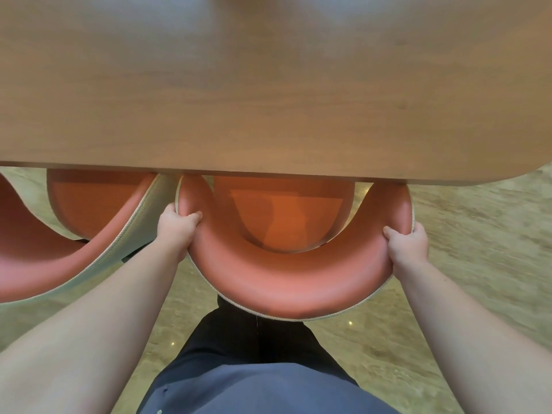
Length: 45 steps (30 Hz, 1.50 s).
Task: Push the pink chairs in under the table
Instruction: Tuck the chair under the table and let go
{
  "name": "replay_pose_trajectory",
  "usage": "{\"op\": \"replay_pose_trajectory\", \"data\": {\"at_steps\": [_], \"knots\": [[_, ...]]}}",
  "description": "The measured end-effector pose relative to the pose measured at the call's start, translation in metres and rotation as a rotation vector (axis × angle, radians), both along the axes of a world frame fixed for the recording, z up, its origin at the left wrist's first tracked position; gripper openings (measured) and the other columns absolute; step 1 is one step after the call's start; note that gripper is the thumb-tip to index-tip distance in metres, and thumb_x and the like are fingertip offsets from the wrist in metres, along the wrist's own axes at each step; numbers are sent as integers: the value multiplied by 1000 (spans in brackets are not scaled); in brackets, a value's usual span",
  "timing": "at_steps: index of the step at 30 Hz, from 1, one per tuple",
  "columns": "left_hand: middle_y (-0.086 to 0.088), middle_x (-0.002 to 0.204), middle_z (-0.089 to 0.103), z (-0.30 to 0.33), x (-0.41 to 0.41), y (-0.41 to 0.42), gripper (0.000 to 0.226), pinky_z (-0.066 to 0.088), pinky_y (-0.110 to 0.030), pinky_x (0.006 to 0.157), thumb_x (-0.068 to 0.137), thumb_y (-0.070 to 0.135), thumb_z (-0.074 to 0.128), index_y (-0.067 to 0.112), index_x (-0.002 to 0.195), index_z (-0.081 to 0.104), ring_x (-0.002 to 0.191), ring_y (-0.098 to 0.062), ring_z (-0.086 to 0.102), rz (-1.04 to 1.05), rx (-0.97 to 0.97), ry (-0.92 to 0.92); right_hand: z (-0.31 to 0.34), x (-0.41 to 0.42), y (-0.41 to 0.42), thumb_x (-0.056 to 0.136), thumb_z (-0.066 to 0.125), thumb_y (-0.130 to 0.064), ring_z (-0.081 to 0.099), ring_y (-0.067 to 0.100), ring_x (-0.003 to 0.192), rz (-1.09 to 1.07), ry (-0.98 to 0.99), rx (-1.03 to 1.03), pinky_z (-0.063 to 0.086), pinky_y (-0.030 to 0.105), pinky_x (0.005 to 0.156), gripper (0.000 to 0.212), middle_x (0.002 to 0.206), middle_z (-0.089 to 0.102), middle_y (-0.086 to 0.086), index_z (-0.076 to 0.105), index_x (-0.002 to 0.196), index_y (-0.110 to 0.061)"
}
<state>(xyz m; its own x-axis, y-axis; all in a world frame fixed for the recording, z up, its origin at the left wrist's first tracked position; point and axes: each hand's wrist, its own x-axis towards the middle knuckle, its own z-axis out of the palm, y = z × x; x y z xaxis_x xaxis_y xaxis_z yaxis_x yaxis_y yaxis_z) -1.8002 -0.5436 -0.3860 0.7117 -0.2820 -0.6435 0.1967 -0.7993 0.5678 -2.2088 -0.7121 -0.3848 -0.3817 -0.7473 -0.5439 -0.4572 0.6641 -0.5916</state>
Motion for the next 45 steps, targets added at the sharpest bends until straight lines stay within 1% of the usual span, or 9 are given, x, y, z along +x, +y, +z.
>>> {"op": "replay_pose_trajectory", "data": {"at_steps": [15,23,27,29,33,35,39,42,45], "knots": [[-7,108,64,2,11,-23,36,50,-37,82,87,28,78,18,113,55,93,-30,62,-49,24,-41,-1,6,-4,83,79,-30,65,35,107,25,75,36,51,48,99,41,112,66,8,54,114,-20],[-10,125,67,22,-3,-6,56,54,-47,98,88,23,69,10,140,53,111,-33,66,-29,-29,0,15,14,-3,85,77,-34,61,40,118,30,98,110,48,48,101,65,132,62,17,48,136,-6],[-8,144,56,37,-8,8,67,53,-39,91,90,10,55,14,155,39,114,-25,62,-6,-81,53,26,19,5,89,64,-22,60,40,117,53,106,113,46,41,96,62,134,61,17,42,144,-6],[-8,145,55,47,-12,17,63,52,-34,83,93,8,52,15,154,41,113,-24,61,24,-113,60,34,21,13,89,58,-18,59,39,118,45,83,95,46,41,98,64,135,61,15,38,150,-10],[-3,129,65,68,-20,43,48,55,-46,99,94,4,50,18,140,54,112,-19,65,83,-195,139,52,25,35,90,53,-17,51,32,133,70,35,35,41,42,110,66,151,50,9,37,155,-15],[-2,124,67,78,-27,58,36,57,-41,90,96,4,48,20,127,58,112,-17,66,77,-238,159,60,26,51,90,52,-16,48,30,137,95,20,15,39,44,113,66,154,46,8,37,155,-16],[-5,116,71,99,-43,92,24,58,-35,76,101,8,46,21,115,62,106,-20,72,54,-316,147,77,28,95,91,50,-12,58,23,117,144,-78,-62,45,37,98,50,138,58,6,52,140,-19],[-8,116,72,121,-58,131,25,60,-37,79,102,9,45,19,115,64,104,-21,73,36,-366,138,100,32,140,91,46,-7,62,13,91,147,-246,-74,54,37,83,34,122,67,3,59,118,-23],[-7,114,74,151,-75,179,27,61,-39,82,102,9,44,18,116,65,101,-20,75,18,-416,127,134,35,191,91,46,-9,69,11,90,151,-379,-101,60,32,74,32,102,73,-4,61,108,-31]]}}
